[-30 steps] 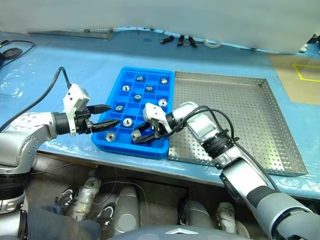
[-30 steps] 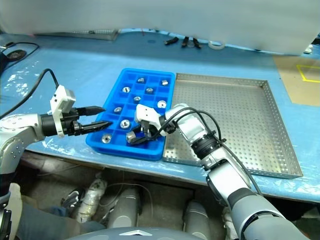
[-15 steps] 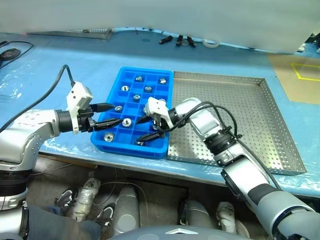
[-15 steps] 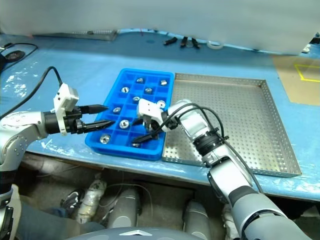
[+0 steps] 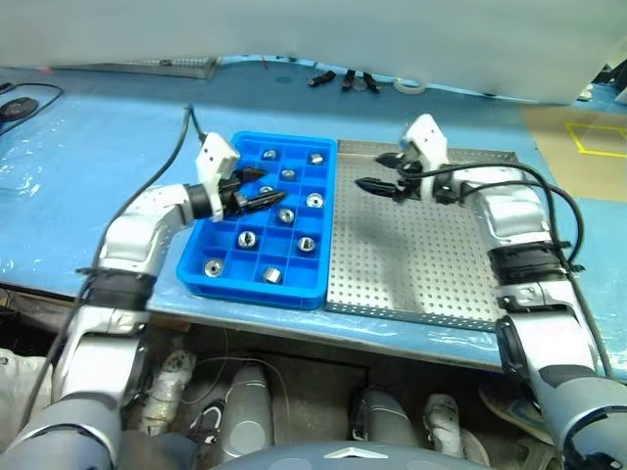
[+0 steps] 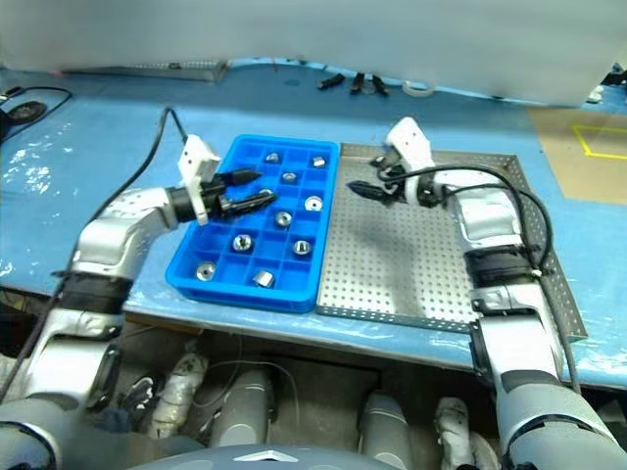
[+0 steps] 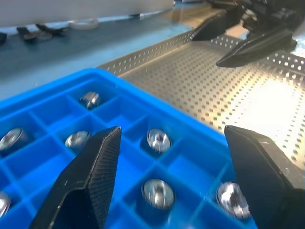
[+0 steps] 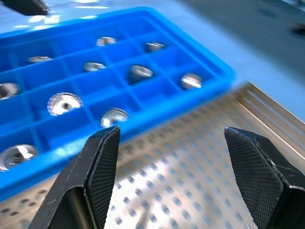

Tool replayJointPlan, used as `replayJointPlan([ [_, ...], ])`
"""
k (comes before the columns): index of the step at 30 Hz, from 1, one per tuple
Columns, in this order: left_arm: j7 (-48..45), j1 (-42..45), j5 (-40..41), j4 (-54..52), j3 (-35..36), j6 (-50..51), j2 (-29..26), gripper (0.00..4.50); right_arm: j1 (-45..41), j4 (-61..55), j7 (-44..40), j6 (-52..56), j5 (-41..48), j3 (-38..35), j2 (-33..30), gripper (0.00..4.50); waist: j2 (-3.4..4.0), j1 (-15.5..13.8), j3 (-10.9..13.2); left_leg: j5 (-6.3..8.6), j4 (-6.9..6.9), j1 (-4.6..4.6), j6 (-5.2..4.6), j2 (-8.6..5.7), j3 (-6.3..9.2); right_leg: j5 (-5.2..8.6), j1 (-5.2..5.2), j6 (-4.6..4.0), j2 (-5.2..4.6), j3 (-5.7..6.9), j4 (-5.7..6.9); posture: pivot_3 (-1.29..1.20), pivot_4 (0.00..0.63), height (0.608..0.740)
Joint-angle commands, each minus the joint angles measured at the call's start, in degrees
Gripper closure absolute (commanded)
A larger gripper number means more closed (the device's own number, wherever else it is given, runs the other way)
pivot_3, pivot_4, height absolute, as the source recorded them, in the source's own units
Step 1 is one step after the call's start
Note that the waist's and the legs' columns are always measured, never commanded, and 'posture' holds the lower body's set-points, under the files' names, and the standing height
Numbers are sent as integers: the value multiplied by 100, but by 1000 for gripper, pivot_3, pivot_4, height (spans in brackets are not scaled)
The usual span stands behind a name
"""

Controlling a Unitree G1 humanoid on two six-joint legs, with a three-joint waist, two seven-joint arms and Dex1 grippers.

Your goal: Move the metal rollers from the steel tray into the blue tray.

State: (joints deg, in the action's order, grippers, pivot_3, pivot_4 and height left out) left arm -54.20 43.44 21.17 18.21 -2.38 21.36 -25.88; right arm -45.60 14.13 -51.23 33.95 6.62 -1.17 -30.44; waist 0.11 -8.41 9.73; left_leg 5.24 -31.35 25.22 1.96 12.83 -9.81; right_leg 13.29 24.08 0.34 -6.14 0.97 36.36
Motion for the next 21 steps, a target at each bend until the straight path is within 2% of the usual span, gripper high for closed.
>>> replayJointPlan([
  [1,-174,463,-179,697,-88,-597,354,865,474,-1080,577,479,307,-736,-193,828,-1,17,0,1,0,0,-4,-1,-1,0,0,0,0,-2,0,-68,150,740],
  [5,-308,762,-355,1496,-122,-1012,722,865,1325,-2038,1221,855,529,-1307,-50,828,-1,120,-1,11,-1,-5,-20,-1,-6,0,-1,0,0,-7,-1,-117,150,740],
  [9,-153,995,-523,2127,-70,-1380,1030,865,1938,-2565,1951,882,688,-1707,402,828,-1,230,-1,15,-1,-6,-27,1,-12,0,2,-1,-2,-8,-3,-118,150,740],
  [13,36,1148,-589,2512,43,-1571,1232,865,2091,-2653,2418,861,832,-1888,718,828,-1,292,-1,20,-7,-7,-50,-3,-17,1,2,-1,-6,-7,-4,-113,150,740],
  [21,-52,1222,-672,2618,123,-1652,1211,865,2136,-2533,2573,690,883,-1747,566,828,0,288,-1,21,-6,-11,-58,-3,-19,0,-3,-1,-6,-9,-6,-115,150,740],
])
